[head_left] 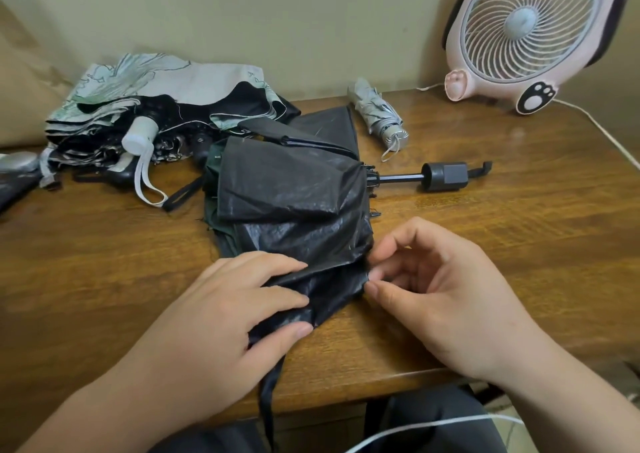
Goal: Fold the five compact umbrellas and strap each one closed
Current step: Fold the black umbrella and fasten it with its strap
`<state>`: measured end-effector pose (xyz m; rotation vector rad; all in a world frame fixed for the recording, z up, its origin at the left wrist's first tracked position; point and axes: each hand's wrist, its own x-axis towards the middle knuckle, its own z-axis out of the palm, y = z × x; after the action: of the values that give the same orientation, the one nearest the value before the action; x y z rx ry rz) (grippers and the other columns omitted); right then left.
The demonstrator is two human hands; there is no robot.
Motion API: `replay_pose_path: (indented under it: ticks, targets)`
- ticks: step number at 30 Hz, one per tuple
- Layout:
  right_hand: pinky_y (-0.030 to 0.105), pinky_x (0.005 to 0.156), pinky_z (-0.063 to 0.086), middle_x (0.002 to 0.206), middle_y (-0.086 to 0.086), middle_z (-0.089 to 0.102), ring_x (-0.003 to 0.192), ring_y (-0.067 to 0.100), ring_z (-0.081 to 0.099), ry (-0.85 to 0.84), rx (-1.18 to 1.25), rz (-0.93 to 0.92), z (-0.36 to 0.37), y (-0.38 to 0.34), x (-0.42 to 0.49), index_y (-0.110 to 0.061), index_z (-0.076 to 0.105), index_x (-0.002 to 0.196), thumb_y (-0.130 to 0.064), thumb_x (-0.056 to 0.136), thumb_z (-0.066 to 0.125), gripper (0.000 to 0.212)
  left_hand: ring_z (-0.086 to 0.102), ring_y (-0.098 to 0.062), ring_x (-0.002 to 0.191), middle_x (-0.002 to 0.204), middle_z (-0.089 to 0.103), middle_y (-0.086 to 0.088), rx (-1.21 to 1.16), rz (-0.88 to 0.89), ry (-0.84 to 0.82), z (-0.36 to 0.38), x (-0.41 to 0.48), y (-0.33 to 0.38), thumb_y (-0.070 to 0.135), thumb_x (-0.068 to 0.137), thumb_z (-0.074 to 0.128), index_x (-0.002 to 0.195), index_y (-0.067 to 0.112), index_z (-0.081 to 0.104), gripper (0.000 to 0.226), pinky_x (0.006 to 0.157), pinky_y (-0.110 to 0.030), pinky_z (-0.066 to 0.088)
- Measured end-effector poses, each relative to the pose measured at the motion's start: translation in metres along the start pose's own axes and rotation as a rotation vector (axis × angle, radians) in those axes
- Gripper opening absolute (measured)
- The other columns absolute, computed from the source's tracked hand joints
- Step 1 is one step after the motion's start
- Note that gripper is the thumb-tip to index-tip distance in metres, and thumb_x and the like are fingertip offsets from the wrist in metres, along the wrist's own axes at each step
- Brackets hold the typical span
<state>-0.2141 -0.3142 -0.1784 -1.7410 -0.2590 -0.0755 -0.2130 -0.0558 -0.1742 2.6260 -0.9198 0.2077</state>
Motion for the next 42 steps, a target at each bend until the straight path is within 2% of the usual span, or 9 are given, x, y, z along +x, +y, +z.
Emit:
replay_pose_path:
  ticks: [7,16,20,23,27,31,34,38,42]
  targets:
    - [0.03,0.057,0.051,0.073,0.002,0.072,0.06,0.018,0.066,0.119,-0.188,0.056,0.007,-0.003,0.0,-0.027,0.062,0.085,-0.017,0.082,0.084,0.024,0.051,0.001,0.128,0.126,0.062,0.025,-0.027,0.063,0.098,0.005,-0.002,-0.001,0.048,0.096,0.056,0.104,0.033,0.078,0.028,0.106,-0.028,0.039]
    - [0.009,0.068,0.042,0.086,-0.014,0.062,0.078,-0.004,0.058,0.088,-0.684,-0.033,-0.027,-0.023,0.03,-0.032,0.06,0.089,-0.032,0.081,0.081,0.022,0.062,-0.005,0.109,0.107,0.063,0.023,-0.097,-0.012,0.25,-0.008,-0.002,0.007,0.047,0.09,0.063,0.094,0.032,0.058,0.017,0.093,-0.029,0.048]
    - [0.04,0.113,0.04,0.146,-0.006,0.045,0.136,0.018,0.043,-0.187,-1.167,-0.021,-0.058,-0.033,0.106,-0.035,0.041,0.146,-0.061,0.069,0.083,0.092,0.06,-0.004,0.105,0.104,0.062,0.02,0.012,0.015,0.22,-0.028,0.023,0.007,0.046,0.088,0.062,0.095,0.03,0.061,0.017,0.09,-0.029,0.049]
    - [0.045,0.112,0.044,0.151,-0.002,0.047,0.135,0.026,0.049,-0.426,-1.187,0.123,-0.05,-0.038,0.16,-0.029,0.028,0.155,-0.059,0.059,0.091,0.119,0.059,-0.008,0.103,0.102,0.062,0.017,0.067,0.076,0.146,-0.036,0.051,0.004,0.046,0.089,0.06,0.094,0.026,0.064,0.021,0.089,-0.028,0.046]
    - [0.036,0.078,0.058,0.105,-0.007,0.066,0.092,0.018,0.066,-0.618,-1.154,0.136,-0.041,-0.036,0.187,-0.026,0.06,0.119,-0.054,0.062,0.091,0.07,0.061,-0.012,0.101,0.1,0.064,0.013,0.101,0.17,0.134,-0.042,0.076,-0.004,0.042,0.091,0.062,0.09,0.023,0.067,0.02,0.089,-0.031,0.047]
    - [0.04,0.075,0.06,0.091,-0.013,0.065,0.082,0.015,0.066,-0.488,-1.083,-0.038,-0.049,-0.023,0.183,-0.029,0.071,0.115,-0.049,0.071,0.086,0.051,0.063,-0.014,0.099,0.097,0.067,0.008,0.06,0.215,0.237,-0.036,0.082,-0.012,0.031,0.091,0.067,0.084,0.016,0.071,0.017,0.089,-0.031,0.047]
    - [0.027,0.073,0.051,0.087,-0.019,0.059,0.083,0.012,0.062,-0.394,-1.031,-0.127,-0.052,-0.015,0.179,-0.033,0.065,0.111,-0.043,0.072,0.087,0.046,0.063,-0.015,0.099,0.095,0.067,0.008,0.011,0.232,0.242,-0.028,0.076,-0.013,0.03,0.09,0.071,0.081,0.015,0.072,0.017,0.087,-0.032,0.047]
    - [0.042,0.067,0.056,0.081,-0.006,0.061,0.073,0.022,0.061,-0.344,-1.055,-0.137,-0.05,-0.013,0.18,-0.025,0.053,0.08,-0.038,0.068,0.088,0.039,0.06,-0.015,0.109,0.107,0.066,0.009,0.072,0.275,0.152,-0.02,0.069,-0.012,0.041,0.089,0.072,0.081,0.021,0.076,0.023,0.092,-0.04,0.046]
    - [0.03,0.056,0.045,0.065,-0.005,0.059,0.059,0.01,0.054,-0.342,-1.104,-0.147,-0.05,-0.014,0.179,-0.021,0.056,0.065,-0.034,0.072,0.086,0.033,0.052,-0.017,0.127,0.128,0.062,0.01,0.075,0.264,0.013,-0.017,0.067,-0.014,0.057,0.089,0.068,0.091,0.029,0.079,0.03,0.102,-0.049,0.042]
